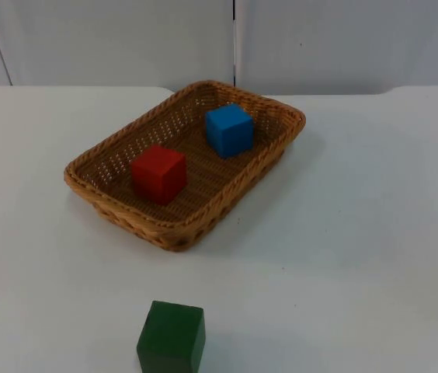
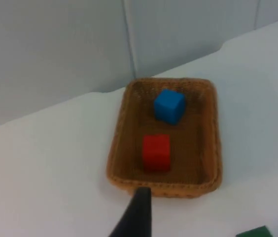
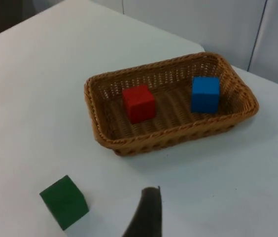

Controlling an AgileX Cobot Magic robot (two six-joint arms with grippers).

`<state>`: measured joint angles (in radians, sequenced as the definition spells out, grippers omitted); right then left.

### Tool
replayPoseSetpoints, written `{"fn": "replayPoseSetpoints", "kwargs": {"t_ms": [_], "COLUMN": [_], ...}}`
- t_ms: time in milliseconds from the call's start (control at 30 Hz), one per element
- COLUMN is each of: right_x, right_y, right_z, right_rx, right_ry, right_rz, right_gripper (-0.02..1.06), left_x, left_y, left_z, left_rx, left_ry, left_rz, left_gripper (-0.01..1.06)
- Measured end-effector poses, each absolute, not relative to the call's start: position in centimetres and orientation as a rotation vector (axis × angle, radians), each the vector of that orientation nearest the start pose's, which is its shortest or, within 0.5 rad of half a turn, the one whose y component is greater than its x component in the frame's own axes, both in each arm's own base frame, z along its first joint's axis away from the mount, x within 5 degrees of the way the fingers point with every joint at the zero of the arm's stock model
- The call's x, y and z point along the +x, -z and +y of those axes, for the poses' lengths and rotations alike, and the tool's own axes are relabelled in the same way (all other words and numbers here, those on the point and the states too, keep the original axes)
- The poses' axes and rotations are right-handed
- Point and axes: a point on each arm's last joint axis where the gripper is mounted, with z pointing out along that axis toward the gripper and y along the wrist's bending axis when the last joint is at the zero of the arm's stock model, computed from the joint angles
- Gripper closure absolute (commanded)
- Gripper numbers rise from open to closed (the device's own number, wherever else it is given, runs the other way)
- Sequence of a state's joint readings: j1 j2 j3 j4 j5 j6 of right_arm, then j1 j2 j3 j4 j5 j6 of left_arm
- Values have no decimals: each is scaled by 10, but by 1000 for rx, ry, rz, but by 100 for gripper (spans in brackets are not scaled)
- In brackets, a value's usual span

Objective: Pick up one cube with each hand and place exactly two cubes into the same basket, leaving the remaining cube outside.

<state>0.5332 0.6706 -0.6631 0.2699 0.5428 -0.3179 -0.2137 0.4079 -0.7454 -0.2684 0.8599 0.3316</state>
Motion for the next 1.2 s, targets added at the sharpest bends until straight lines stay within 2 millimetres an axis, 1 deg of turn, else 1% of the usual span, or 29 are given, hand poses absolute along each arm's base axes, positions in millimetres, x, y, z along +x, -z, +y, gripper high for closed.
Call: {"fn": "replayPoseSetpoints", "kwargs": {"t_ms": [100,133,333,367,433,533,600,633,733,767,833,900,1000,1100,1200], "right_x": [92,92,68,68,62,49,46,43,37,37,33,30,25,19,15], "right_y": [-333,-333,-336,-336,-337,-337,-337,-337,-335,-335,-334,-333,-331,-330,-328], "right_z": [70,70,57,57,54,48,46,44,41,41,38,35,31,26,23], "right_rx": [-685,-685,-677,-677,-679,-689,-692,-696,-703,-703,-691,-691,-693,-692,-681], "right_ry": [-445,-445,-471,-471,-475,-479,-480,-479,-478,-478,-474,-462,-447,-429,-417], "right_rz": [1893,1893,1860,1860,1849,1831,1828,1826,1832,1832,1843,1851,1852,1843,1838], "right_gripper": [31,31,31,31,31,31,31,31,31,31,31,31,31,31,31], "left_x": [36,36,14,14,7,-1,-3,-4,-3,-3,-2,-3,-6,-11,-11], "left_y": [-356,-356,-350,-350,-349,-347,-345,-340,-318,-318,-302,-293,-288,-288,-288], "left_z": [-24,-24,-19,-19,-18,-16,-15,-15,-15,-15,-15,-14,-14,-12,-11], "left_rx": [467,467,473,473,467,454,451,451,447,447,431,420,408,389,383], "left_ry": [211,211,211,211,215,219,222,220,223,223,230,235,241,246,233], "left_rz": [1922,1922,1945,1945,1934,1921,1919,1922,1962,1962,2007,2019,2007,1979,1972], "left_gripper": [20,20,20,20,20,20,20,20,20,20,20,20,20,20,20]}}
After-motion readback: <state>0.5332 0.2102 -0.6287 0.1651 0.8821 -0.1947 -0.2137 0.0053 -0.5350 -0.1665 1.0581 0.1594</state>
